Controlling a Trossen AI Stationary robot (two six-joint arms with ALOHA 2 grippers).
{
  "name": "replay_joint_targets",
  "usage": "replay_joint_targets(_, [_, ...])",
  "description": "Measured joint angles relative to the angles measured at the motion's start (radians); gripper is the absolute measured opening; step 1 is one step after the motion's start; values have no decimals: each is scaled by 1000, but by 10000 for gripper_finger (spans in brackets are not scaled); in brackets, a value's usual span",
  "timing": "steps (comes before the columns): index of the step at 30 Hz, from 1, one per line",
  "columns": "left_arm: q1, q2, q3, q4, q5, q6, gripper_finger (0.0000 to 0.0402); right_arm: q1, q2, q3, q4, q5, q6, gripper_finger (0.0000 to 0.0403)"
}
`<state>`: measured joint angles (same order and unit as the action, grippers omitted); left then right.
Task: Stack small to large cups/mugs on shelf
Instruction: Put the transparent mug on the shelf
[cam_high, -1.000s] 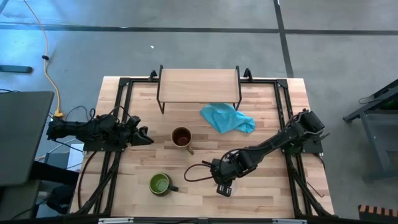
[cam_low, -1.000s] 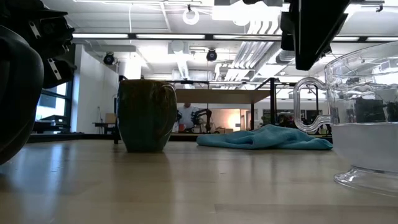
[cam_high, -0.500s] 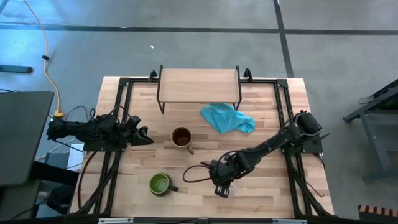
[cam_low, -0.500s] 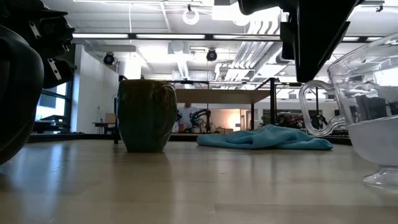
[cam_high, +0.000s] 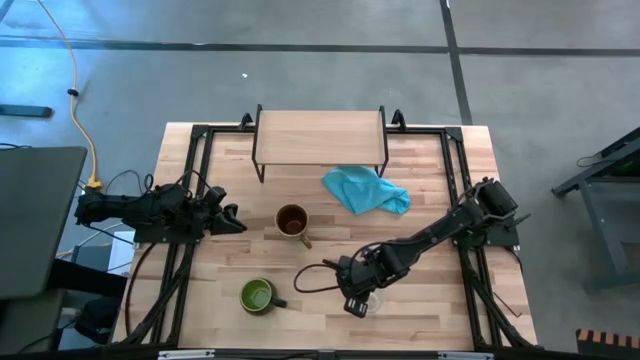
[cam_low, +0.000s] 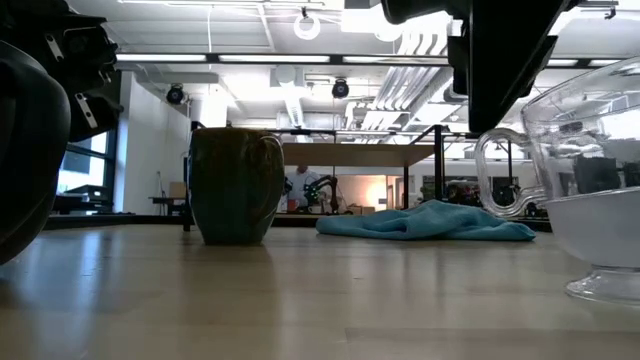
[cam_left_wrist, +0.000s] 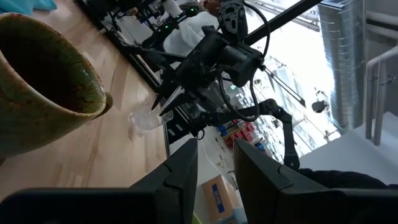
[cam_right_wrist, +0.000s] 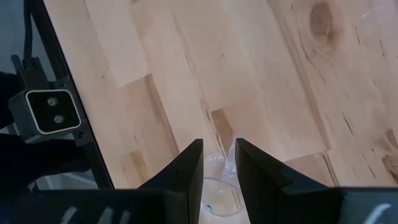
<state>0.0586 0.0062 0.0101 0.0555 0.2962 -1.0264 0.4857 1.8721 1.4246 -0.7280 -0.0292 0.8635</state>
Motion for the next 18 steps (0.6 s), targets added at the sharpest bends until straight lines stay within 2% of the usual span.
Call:
replay_joint_targets(8, [0, 0, 0, 1, 7, -3, 90, 31, -1, 69, -67, 79, -8, 83])
replay_joint_targets(18, [0, 0, 0, 1, 7, -3, 90, 41, -2, 78, -142, 78, 37, 83])
